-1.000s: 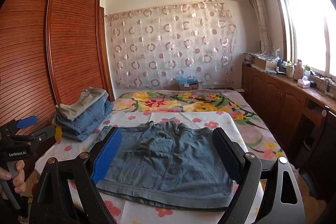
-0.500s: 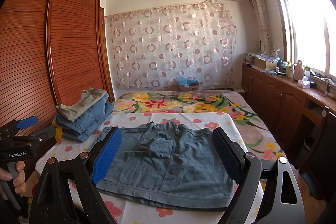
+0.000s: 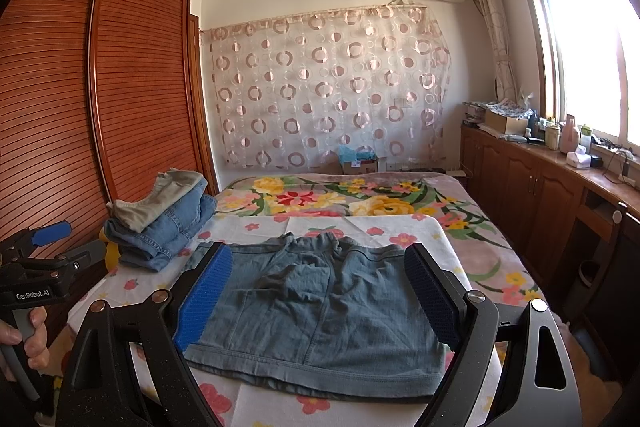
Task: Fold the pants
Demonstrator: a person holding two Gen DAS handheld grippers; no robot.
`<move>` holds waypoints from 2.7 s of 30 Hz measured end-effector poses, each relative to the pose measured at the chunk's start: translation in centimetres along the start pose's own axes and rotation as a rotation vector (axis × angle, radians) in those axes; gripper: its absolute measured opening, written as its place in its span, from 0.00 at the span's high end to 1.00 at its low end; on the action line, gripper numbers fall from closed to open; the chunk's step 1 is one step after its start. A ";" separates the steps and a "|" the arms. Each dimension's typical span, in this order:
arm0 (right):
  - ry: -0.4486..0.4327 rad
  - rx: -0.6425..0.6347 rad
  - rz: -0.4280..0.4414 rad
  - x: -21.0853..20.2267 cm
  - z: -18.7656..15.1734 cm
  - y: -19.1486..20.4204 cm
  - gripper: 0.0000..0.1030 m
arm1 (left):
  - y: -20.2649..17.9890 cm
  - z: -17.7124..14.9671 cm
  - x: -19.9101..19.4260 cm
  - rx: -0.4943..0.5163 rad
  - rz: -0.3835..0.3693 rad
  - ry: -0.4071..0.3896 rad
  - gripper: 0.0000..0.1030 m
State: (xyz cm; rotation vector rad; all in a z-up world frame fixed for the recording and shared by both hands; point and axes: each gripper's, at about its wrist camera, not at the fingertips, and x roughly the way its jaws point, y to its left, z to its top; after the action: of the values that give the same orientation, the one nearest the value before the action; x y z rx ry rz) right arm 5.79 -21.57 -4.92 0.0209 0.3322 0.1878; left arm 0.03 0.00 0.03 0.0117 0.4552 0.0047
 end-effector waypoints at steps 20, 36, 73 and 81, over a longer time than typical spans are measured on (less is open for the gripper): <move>-0.002 0.000 0.002 0.0 0.0 0.1 0.14 | 0.0 0.0 0.0 0.000 0.001 -0.002 0.00; 0.009 0.010 -0.011 0.4 -0.1 -0.3 0.14 | -1.2 0.7 1.3 0.006 -0.021 0.023 0.00; 0.211 -0.036 -0.074 8.6 0.8 -7.6 0.21 | -1.7 -2.8 14.4 0.105 -0.122 0.220 0.00; 0.348 -0.009 -0.018 13.2 1.8 -10.8 0.43 | -1.0 -3.8 15.6 0.096 -0.140 0.267 0.00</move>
State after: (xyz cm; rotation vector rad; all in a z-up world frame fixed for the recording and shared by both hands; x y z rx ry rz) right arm 20.61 -29.65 -8.02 -0.0242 0.6780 0.1751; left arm 12.39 -0.88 -10.25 0.0745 0.7222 -0.1545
